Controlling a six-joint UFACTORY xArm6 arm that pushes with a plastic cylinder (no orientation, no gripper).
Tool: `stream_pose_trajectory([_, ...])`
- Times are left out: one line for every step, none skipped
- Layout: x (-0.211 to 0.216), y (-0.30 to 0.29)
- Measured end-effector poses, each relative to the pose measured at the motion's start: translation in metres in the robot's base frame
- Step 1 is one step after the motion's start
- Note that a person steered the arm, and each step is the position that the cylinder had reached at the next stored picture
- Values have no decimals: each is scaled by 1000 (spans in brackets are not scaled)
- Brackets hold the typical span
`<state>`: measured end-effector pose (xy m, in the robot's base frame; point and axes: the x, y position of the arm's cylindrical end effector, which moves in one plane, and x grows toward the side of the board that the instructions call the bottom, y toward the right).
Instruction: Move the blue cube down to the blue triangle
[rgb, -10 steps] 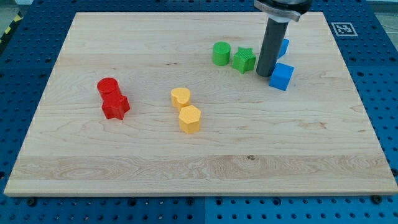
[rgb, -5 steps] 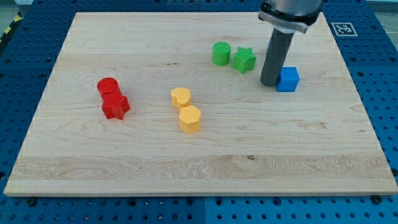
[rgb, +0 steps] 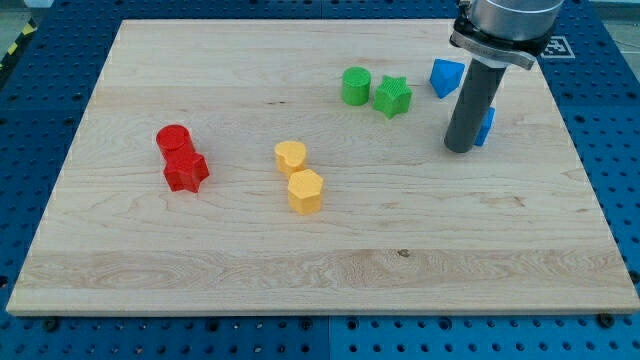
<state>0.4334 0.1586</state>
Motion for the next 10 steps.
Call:
stream_pose_trajectory([11,3])
stream_pose_trajectory([20,21])
stream_pose_trajectory([3,43])
stream_pose_trajectory([-3,34])
stream_pose_trajectory([-3,25])
stream_pose_trajectory([-11,17])
stream_pose_trajectory([-32,17])
stream_pose_trajectory([-31,17])
stream_pose_trajectory([-19,6])
stream_pose_trajectory([-26,-10])
